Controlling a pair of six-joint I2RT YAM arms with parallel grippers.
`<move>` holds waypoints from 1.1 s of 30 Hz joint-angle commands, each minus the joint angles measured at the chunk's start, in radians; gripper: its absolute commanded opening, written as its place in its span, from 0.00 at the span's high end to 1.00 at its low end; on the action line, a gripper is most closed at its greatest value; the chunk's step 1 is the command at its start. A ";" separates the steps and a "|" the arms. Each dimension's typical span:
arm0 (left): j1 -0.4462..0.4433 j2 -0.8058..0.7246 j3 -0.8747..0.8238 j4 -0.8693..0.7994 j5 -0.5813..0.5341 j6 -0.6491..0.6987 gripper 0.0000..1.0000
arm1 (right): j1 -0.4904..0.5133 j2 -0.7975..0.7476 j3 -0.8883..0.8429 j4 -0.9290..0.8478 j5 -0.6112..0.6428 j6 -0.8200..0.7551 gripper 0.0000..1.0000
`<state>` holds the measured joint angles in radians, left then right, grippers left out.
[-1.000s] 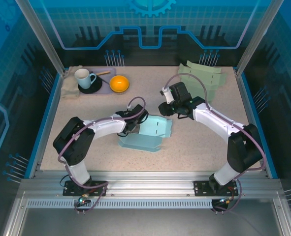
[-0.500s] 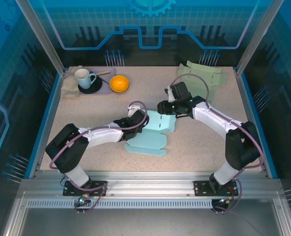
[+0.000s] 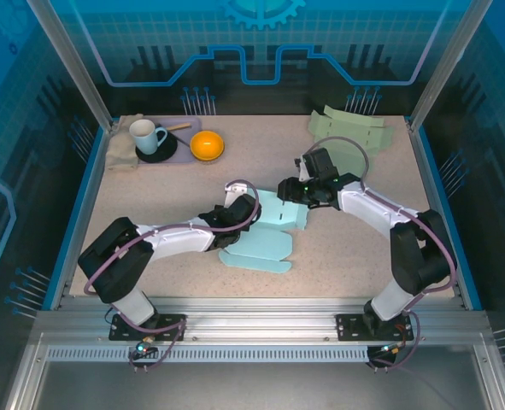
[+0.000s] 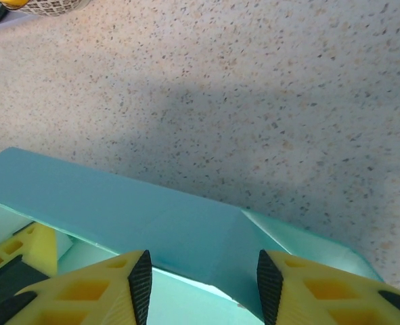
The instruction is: Fold the paper box
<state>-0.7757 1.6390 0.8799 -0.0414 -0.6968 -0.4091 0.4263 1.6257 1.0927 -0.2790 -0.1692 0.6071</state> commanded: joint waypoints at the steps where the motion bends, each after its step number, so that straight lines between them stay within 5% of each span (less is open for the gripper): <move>1: -0.018 -0.016 0.007 0.059 -0.033 0.013 1.00 | -0.005 -0.005 -0.031 0.090 -0.114 0.098 0.53; 6: -0.036 -0.010 0.011 0.084 -0.025 0.028 1.00 | -0.006 -0.006 -0.067 0.227 -0.197 0.229 0.53; 13: -0.042 0.002 0.016 0.053 -0.028 0.000 1.00 | -0.017 -0.058 -0.138 0.311 -0.129 0.239 0.54; 22: -0.027 0.022 0.039 0.001 -0.058 -0.056 1.00 | 0.014 -0.165 -0.147 -0.023 0.074 0.002 0.54; 33: -0.025 0.018 0.054 -0.007 -0.041 -0.103 1.00 | 0.040 -0.134 -0.245 -0.001 0.113 0.017 0.53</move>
<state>-0.7998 1.6562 0.9005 -0.0441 -0.7364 -0.4740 0.4538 1.4704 0.8707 -0.2836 -0.0814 0.6201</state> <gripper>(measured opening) 0.103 0.471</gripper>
